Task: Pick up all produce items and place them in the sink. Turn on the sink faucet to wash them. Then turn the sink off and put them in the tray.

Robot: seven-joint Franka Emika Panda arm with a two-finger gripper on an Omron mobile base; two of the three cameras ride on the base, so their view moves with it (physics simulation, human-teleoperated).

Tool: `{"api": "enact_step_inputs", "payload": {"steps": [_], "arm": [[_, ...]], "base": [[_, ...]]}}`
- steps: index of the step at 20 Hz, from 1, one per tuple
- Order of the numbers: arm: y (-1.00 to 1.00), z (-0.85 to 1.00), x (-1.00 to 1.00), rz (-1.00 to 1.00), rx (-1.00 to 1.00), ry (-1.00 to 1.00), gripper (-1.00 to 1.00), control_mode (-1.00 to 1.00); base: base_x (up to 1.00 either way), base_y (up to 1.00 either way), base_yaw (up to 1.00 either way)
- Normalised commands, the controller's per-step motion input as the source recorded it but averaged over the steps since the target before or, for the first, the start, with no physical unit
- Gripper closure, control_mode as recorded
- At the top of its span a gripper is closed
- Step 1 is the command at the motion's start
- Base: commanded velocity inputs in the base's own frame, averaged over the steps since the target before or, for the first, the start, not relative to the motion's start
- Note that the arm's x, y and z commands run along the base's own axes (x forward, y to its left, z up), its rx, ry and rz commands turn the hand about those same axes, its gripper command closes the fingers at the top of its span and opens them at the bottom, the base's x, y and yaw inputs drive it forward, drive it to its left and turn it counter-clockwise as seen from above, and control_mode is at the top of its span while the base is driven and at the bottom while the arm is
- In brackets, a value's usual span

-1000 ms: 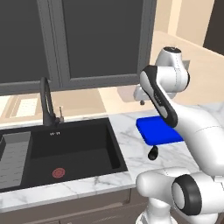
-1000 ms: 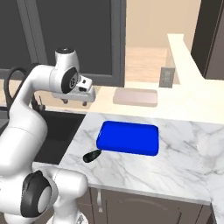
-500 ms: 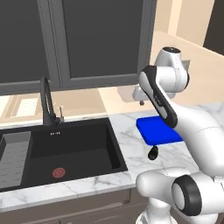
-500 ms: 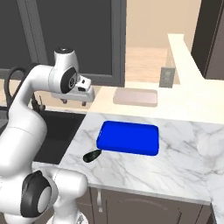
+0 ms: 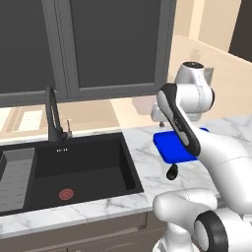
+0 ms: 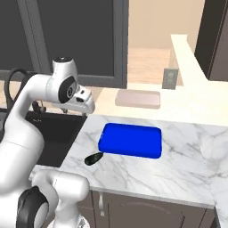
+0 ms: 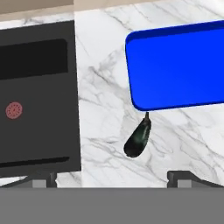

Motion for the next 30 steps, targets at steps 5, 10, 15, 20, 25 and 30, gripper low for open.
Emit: {"api": "enact_step_inputs", "payload": {"steps": [5, 10, 15, 20, 25, 30], "arm": [[0.00, -0.43, -0.12, -0.23, 0.00, 0.11, -1.00, -1.00], [-0.11, -0.46, 0.00, -0.24, 0.00, 0.23, -1.00, -1.00], [-0.18, -0.47, 0.00, -0.23, 0.05, 0.25, -1.00, -1.00], [-0.17, -0.36, 0.00, -0.17, 0.03, 0.11, -1.00, -1.00], [-0.09, -0.34, 0.00, -0.04, 0.01, 0.00, -1.00, -1.00], [-0.07, -0.41, 0.00, 0.00, 0.00, -0.10, -1.00, -1.00]], "base": [[0.00, 0.00, 0.00], [0.00, 0.00, 0.00], [0.00, 0.00, 0.00], [0.00, 0.00, 0.00], [0.00, 0.00, 0.00], [0.00, 0.00, 0.00]]}}
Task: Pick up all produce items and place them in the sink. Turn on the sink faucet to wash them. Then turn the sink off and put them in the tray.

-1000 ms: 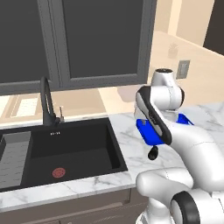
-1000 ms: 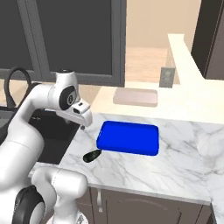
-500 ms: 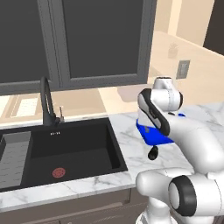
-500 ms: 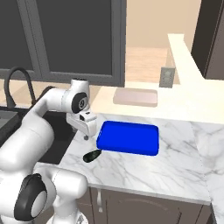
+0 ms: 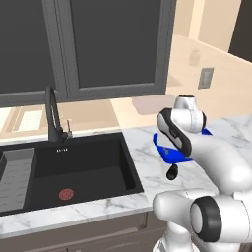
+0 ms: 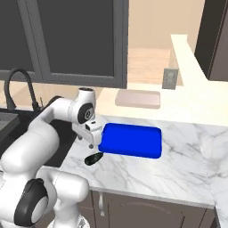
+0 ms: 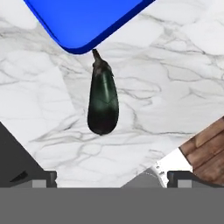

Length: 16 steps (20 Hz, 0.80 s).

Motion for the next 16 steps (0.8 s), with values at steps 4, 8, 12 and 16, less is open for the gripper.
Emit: {"api": "enact_step_inputs", "payload": {"steps": [4, 8, 12, 16], "arm": [[-0.06, -0.26, 0.00, 0.06, 0.00, -0.14, -1.00, -1.00], [-0.04, -0.24, 0.03, 0.12, 0.00, -0.08, -1.00, -1.00], [-0.02, -0.29, 0.02, 0.14, 0.00, -0.01, -1.00, -1.00], [-0.01, -0.26, 0.03, 0.12, 0.00, 0.00, -1.00, -1.00]], "base": [[0.00, 0.00, 0.00], [0.00, 0.00, 0.00], [0.00, 0.00, 0.00], [0.00, 0.00, 0.00]]}}
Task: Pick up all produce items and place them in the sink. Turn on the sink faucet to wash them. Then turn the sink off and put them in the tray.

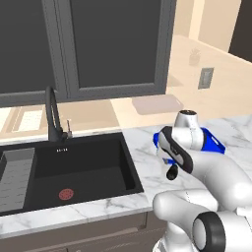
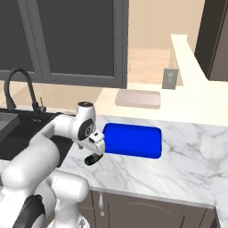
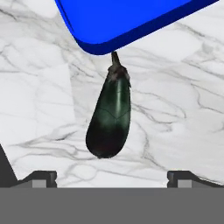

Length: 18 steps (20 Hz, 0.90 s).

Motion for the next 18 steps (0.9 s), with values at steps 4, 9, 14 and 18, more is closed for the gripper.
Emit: {"api": "enact_step_inputs", "payload": {"steps": [4, 9, 14, 18], "arm": [[-0.03, -0.18, 0.00, 0.09, 0.00, 0.00, -1.00, -1.00], [-0.02, -0.17, 0.04, 0.08, 0.00, -0.01, -1.00, -1.00], [0.00, -0.18, 0.13, 0.04, 0.00, -0.04, -1.00, -1.00], [0.00, -0.19, 0.17, 0.00, 0.00, -0.04, -1.00, -1.00]], "base": [[0.00, 0.00, 0.00], [0.00, 0.00, 0.00], [0.00, 0.00, 0.00], [0.00, 0.00, 0.00]]}}
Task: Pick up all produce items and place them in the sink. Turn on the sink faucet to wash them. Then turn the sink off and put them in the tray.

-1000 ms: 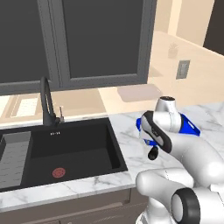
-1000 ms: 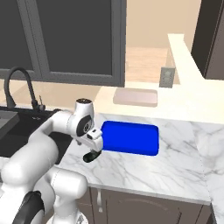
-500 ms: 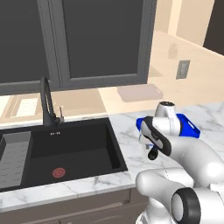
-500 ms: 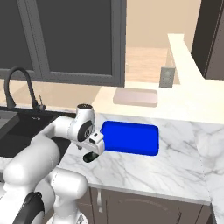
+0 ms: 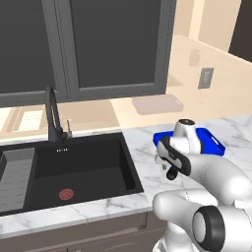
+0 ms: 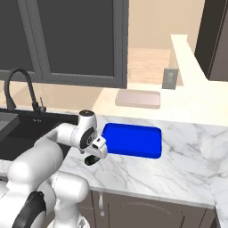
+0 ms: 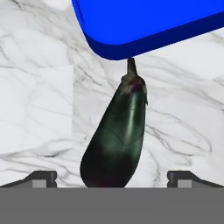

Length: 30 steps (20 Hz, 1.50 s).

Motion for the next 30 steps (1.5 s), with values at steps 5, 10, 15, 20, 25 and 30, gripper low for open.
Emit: {"api": "enact_step_inputs", "payload": {"steps": [5, 10, 15, 20, 25, 30], "arm": [[0.00, -0.18, 0.02, 0.00, 0.00, -0.03, -1.00, -1.00], [0.00, -0.18, 0.00, 0.00, 0.00, -0.04, -1.00, -1.00], [0.00, -0.23, 0.00, 0.00, 0.00, -0.02, -1.00, -1.00], [0.00, -0.11, 0.00, 0.00, 0.00, 0.03, 1.00, -1.00], [0.00, -0.13, 0.00, 0.00, 0.00, -0.02, 1.00, -1.00], [0.02, -0.04, -0.05, 0.00, 0.00, -0.10, 1.00, -1.00]], "base": [[0.00, 0.00, 0.00], [0.00, 0.00, 0.00], [0.00, 0.00, 0.00], [0.00, 0.00, 0.00], [0.00, 0.00, 0.00], [0.00, 0.00, 0.00]]}}
